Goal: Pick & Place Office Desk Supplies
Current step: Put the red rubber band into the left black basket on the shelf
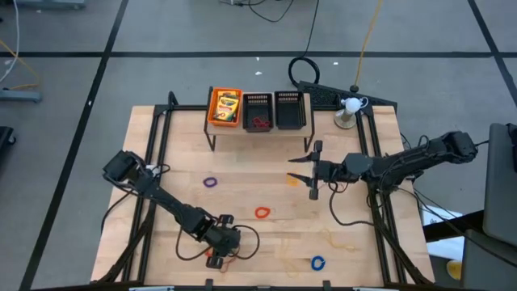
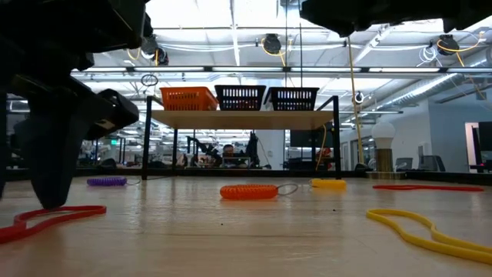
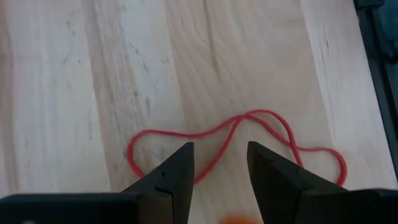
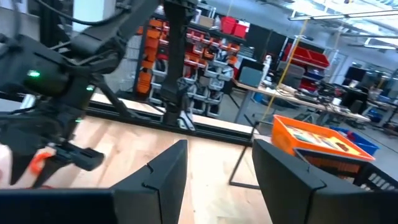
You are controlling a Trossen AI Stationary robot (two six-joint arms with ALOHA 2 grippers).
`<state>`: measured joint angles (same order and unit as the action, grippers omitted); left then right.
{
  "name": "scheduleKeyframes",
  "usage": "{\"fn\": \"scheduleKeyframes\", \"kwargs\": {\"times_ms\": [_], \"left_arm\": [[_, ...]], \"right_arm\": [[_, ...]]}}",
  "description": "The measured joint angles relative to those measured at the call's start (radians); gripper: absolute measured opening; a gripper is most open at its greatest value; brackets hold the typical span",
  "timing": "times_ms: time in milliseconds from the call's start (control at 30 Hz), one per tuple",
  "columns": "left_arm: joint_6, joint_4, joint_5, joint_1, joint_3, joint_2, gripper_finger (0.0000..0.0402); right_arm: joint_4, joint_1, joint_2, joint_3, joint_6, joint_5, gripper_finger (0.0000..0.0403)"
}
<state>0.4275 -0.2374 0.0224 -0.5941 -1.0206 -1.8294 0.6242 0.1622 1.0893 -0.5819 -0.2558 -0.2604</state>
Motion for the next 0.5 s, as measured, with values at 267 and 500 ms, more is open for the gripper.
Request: {"fn": "scheduleKeyframes", "kwargs": {"times_ms": [267,500], "left_arm": [[-0.043,-0.001,-0.059,-0.017,0.0,0.0,0.0143],[-0.056,-0.008,-0.075,-0.017,0.0,-0.004,0.0143]], "right_arm": [[-0.015,-0.026,0.0,0.0,0.007,0.0,0.0171],[-0.015,-0.025,0.0,0.0,0.023,0.001,0.0171]]}}
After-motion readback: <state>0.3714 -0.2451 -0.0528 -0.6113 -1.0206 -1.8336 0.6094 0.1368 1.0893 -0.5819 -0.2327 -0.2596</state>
